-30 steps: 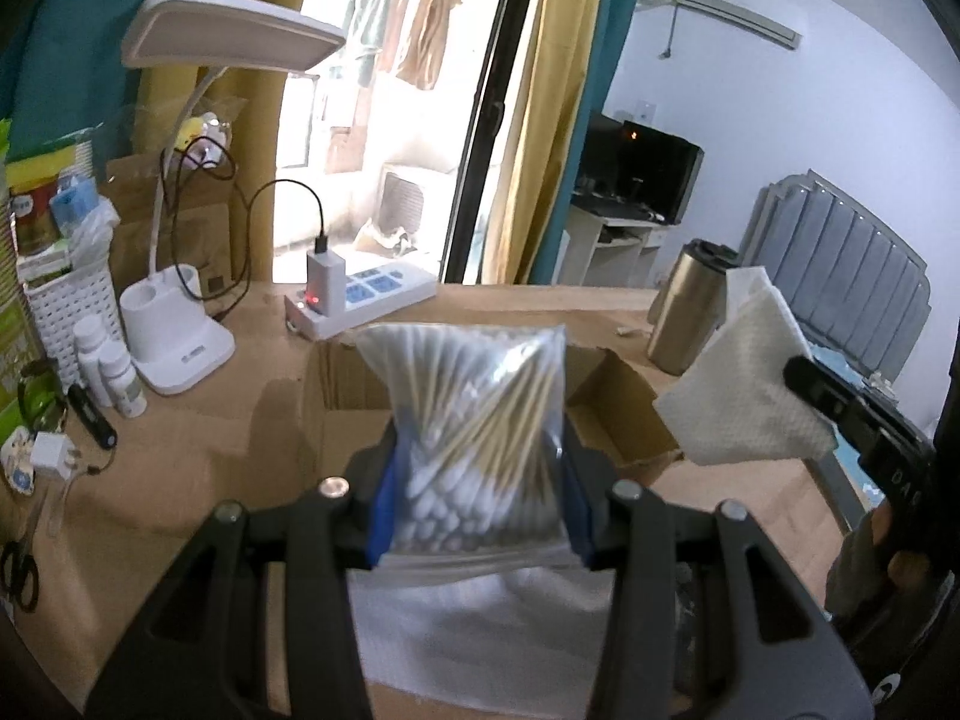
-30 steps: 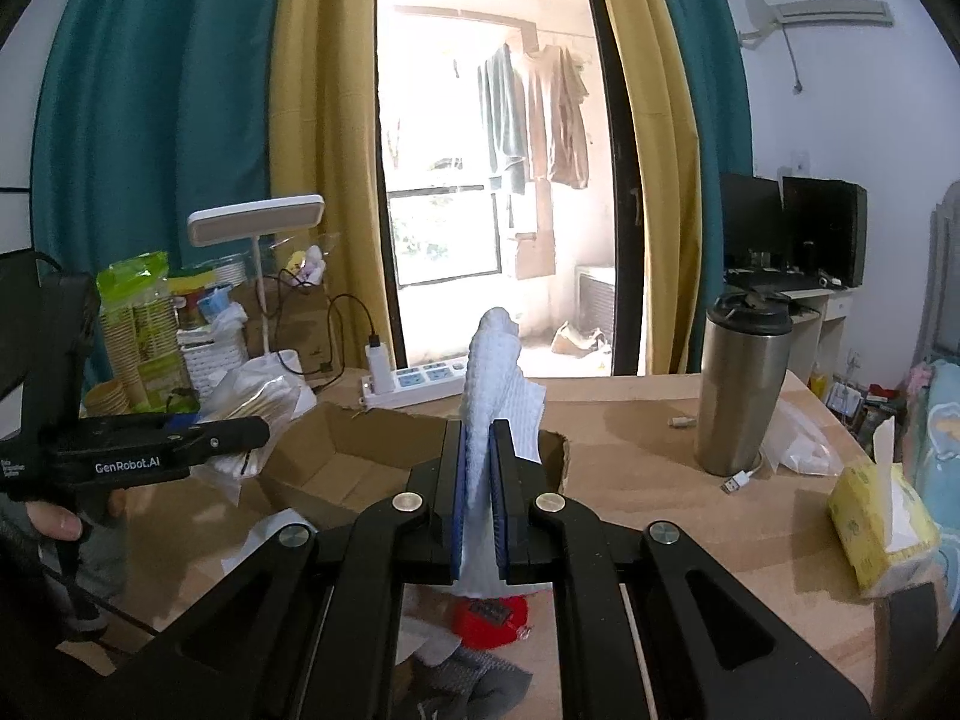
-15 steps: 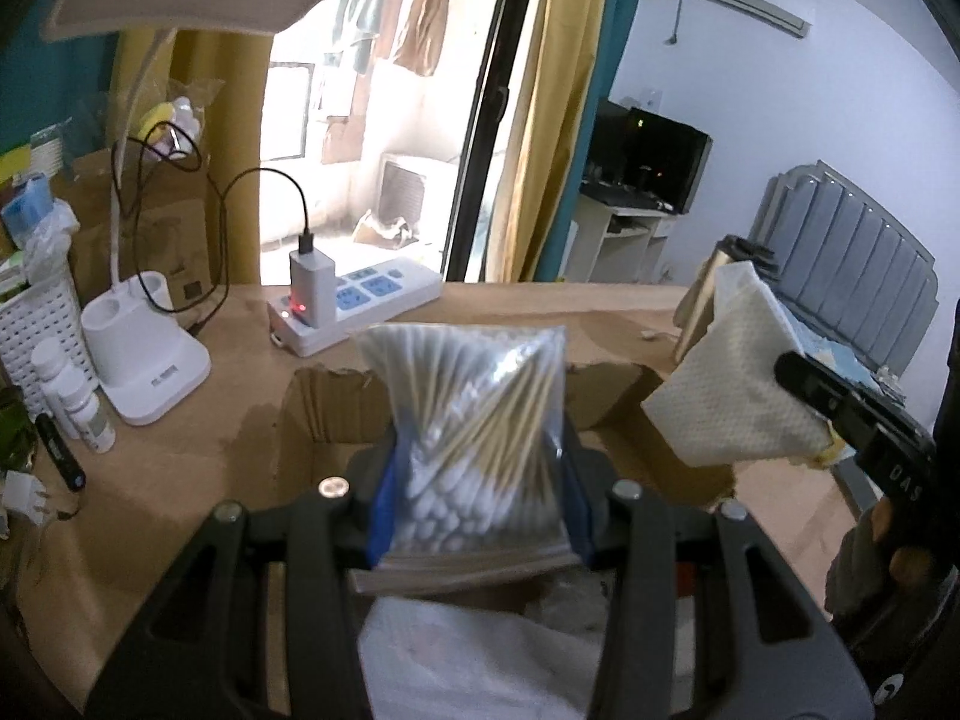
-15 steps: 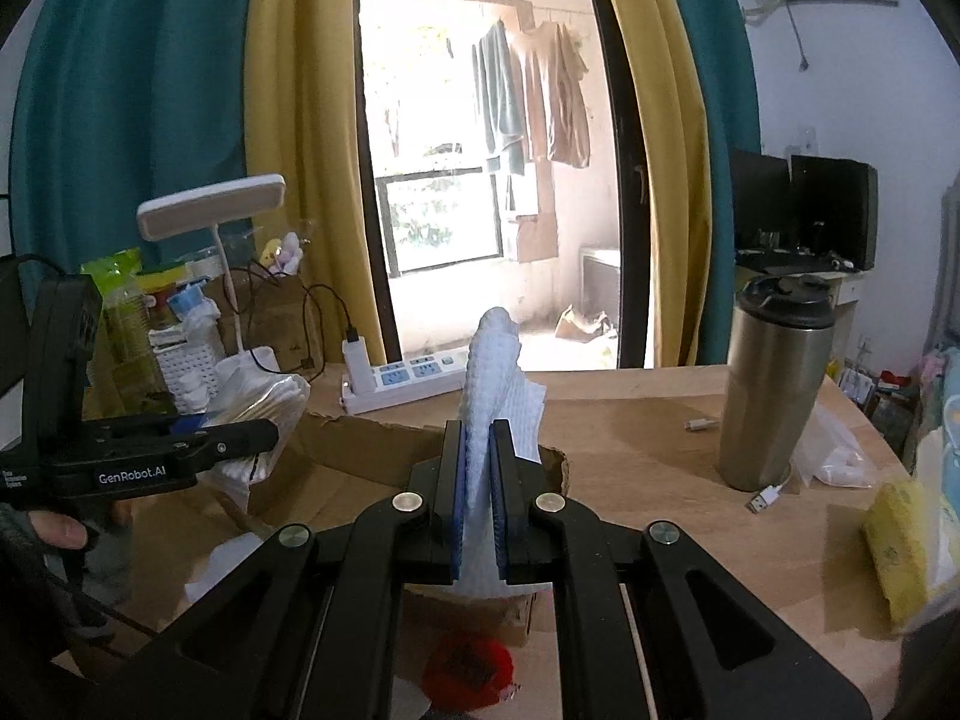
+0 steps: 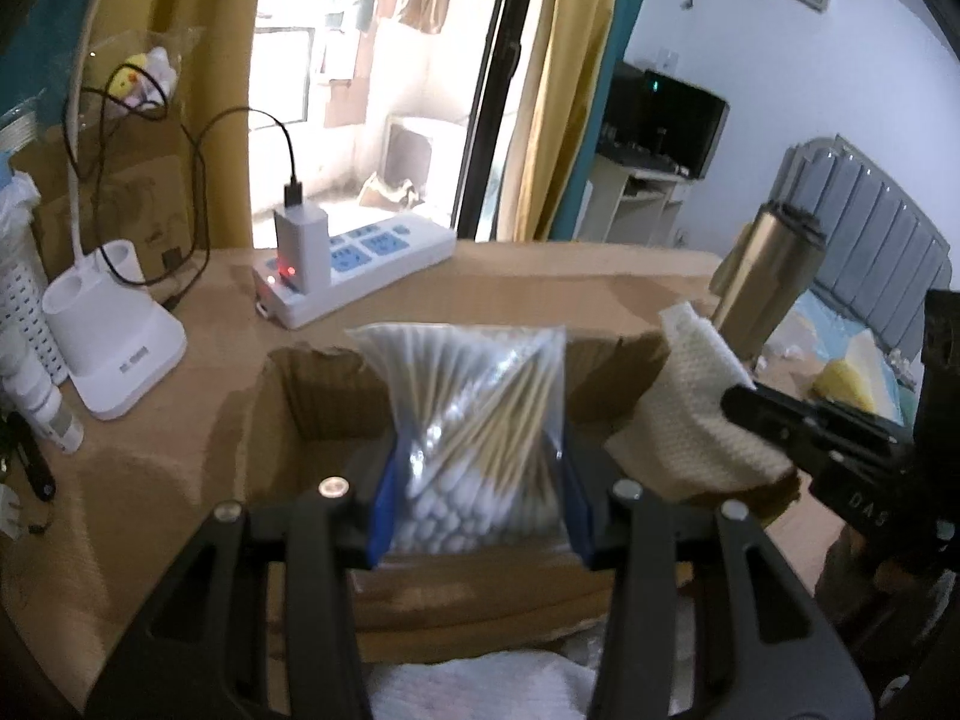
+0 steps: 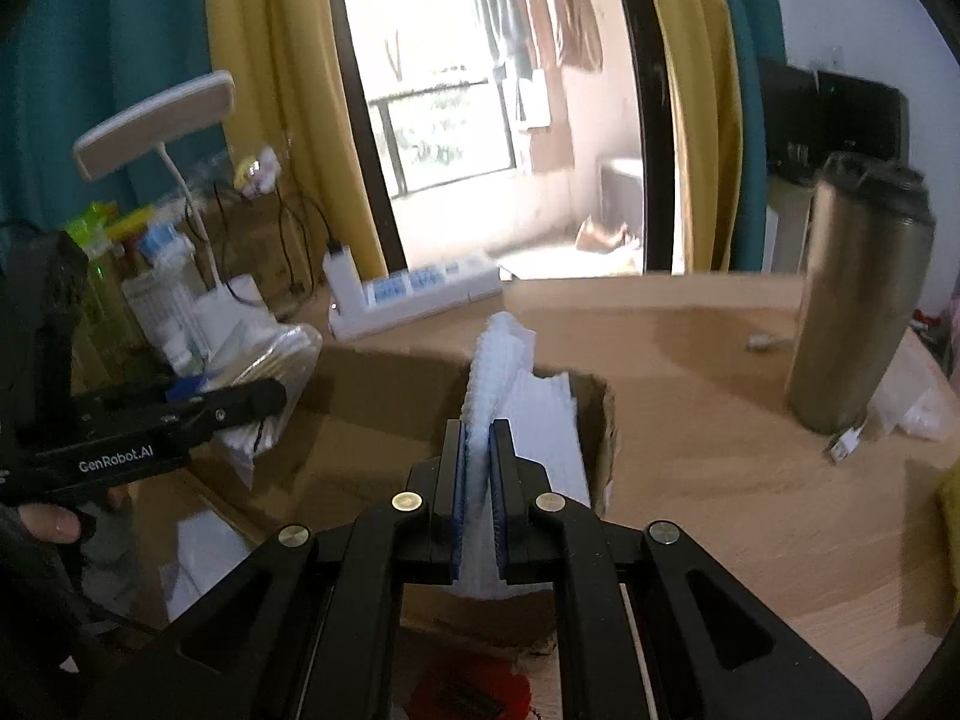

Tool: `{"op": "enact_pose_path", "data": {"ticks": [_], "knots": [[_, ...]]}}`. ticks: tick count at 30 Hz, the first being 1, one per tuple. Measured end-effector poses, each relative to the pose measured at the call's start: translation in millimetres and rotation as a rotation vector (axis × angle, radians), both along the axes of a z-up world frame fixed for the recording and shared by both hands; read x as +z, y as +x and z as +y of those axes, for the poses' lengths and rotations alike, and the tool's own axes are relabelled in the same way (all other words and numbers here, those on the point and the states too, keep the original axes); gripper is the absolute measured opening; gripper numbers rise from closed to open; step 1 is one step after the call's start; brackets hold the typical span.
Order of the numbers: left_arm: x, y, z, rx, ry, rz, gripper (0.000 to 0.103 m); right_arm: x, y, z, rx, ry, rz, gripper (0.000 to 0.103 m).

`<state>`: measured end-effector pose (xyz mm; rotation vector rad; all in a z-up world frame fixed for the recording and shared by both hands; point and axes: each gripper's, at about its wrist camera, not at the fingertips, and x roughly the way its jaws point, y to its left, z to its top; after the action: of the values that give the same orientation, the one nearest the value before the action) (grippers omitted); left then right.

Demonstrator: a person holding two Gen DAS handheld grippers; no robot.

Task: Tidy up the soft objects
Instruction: 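Lower the swab bag into the cardboard box with left while right drops the towel in, then grasp the gray dotted glove with the right gripper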

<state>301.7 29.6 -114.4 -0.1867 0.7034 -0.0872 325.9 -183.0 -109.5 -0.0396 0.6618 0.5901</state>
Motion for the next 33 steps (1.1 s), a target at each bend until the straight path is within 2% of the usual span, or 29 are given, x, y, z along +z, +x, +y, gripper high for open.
{"op": "enact_pose_path", "data": {"ticks": [5, 10, 13, 14, 15, 16, 18, 21, 33], "knots": [[-15, 8, -3, 0.005, 0.009, 0.063, 0.047, -12, 7, 6, 0.002, -0.036, 0.058, 0.009], [-18, 9, -2, 0.014, 0.017, 0.085, 0.048, -14, 9, 8, -0.021, -0.058, 0.085, 0.010], [-13, 4, 0, 0.023, 0.010, 0.067, 0.053, -8, 6, 8, -0.030, -0.058, 0.082, 0.025], [-10, 2, 0, 0.024, 0.006, 0.054, 0.053, -6, 4, 8, -0.031, -0.058, 0.078, 0.034], [-5, -2, 1, 0.026, 0.006, 0.034, 0.056, -4, 2, 8, -0.031, -0.057, 0.074, 0.036], [-2, -5, 1, 0.031, 0.010, 0.022, 0.064, -1, -1, 8, -0.033, -0.056, 0.069, 0.036], [3, -9, 4, 0.037, 0.006, 0.009, 0.073, 4, -7, 7, -0.038, -0.059, 0.056, 0.037], [11, -19, 8, 0.044, -0.017, -0.014, 0.074, 13, -18, 3, -0.048, -0.056, 0.034, 0.037], [40, -67, 12, 0.061, -0.008, -0.081, 0.074, 43, -62, -10, -0.082, -0.035, -0.044, 0.037]]}}
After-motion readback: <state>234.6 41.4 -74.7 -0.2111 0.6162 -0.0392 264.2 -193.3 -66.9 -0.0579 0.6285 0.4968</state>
